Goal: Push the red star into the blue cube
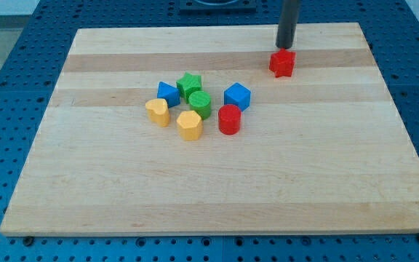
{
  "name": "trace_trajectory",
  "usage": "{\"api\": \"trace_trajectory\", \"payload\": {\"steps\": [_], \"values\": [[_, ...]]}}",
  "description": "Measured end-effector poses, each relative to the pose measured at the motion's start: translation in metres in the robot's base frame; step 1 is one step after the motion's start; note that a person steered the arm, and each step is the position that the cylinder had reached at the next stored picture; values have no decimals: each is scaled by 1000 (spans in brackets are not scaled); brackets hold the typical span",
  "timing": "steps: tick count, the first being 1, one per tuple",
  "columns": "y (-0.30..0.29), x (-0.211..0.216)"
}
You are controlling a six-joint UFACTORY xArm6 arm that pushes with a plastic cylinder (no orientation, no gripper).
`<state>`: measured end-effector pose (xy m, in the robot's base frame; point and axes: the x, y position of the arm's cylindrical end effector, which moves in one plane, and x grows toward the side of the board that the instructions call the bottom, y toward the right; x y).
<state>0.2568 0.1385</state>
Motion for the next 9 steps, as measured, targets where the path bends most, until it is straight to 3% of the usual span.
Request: {"api": "trace_trajectory", "payload": {"steps": [6, 9], "values": [[-11, 83], [-49, 84]]}}
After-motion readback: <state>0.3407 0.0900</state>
